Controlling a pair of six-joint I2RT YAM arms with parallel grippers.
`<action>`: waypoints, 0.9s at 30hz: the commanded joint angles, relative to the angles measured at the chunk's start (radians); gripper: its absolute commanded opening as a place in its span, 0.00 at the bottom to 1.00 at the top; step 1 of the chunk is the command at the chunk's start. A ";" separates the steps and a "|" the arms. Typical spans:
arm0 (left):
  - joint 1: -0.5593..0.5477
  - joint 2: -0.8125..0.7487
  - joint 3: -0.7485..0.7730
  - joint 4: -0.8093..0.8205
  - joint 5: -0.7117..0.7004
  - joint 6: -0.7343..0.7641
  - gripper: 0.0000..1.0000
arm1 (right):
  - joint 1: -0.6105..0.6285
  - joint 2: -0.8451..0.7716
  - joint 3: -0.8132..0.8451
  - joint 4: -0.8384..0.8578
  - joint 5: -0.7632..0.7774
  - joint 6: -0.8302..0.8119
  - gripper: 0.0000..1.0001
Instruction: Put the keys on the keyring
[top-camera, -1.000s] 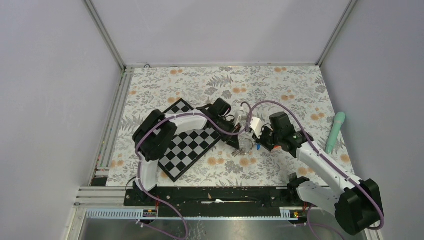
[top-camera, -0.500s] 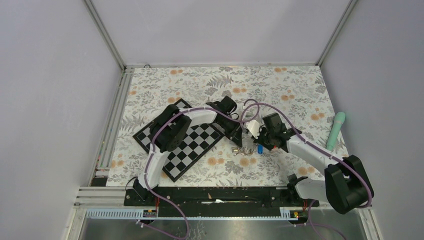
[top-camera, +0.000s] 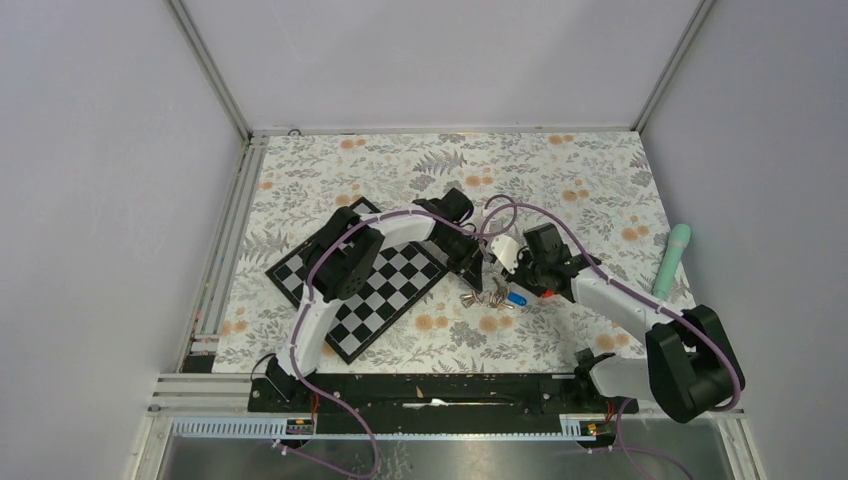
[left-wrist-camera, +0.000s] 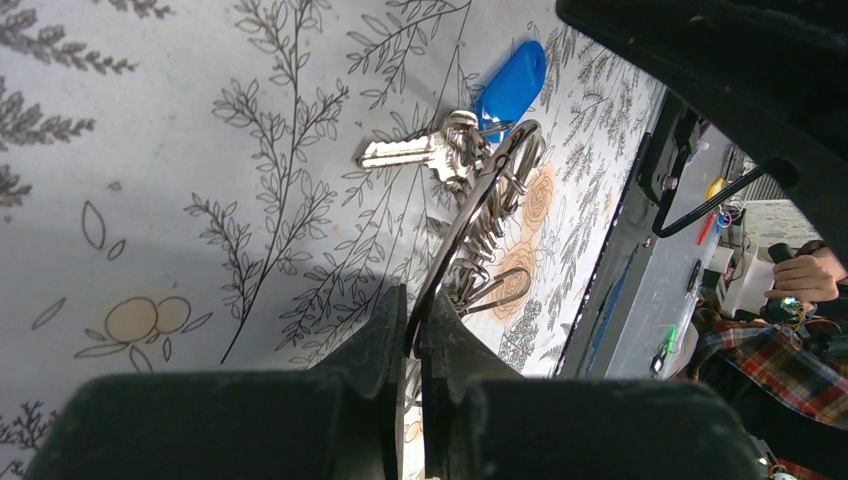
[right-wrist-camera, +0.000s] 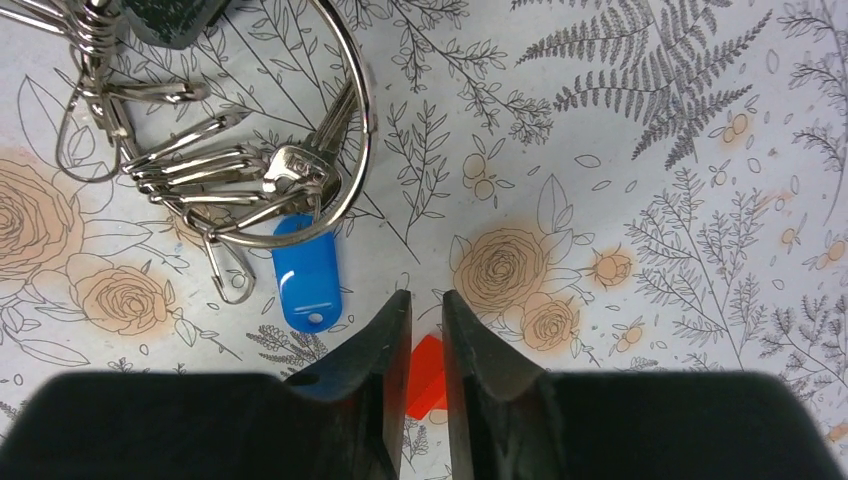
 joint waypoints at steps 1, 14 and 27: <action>0.013 -0.010 -0.008 -0.081 -0.179 0.052 0.00 | -0.006 -0.056 0.002 0.017 -0.006 -0.010 0.26; 0.013 -0.043 -0.027 -0.212 -0.259 0.090 0.03 | -0.005 -0.132 -0.035 -0.080 -0.241 -0.087 0.40; 0.031 -0.034 0.054 -0.221 -0.198 0.077 0.36 | -0.006 -0.207 -0.026 -0.106 -0.215 -0.071 0.42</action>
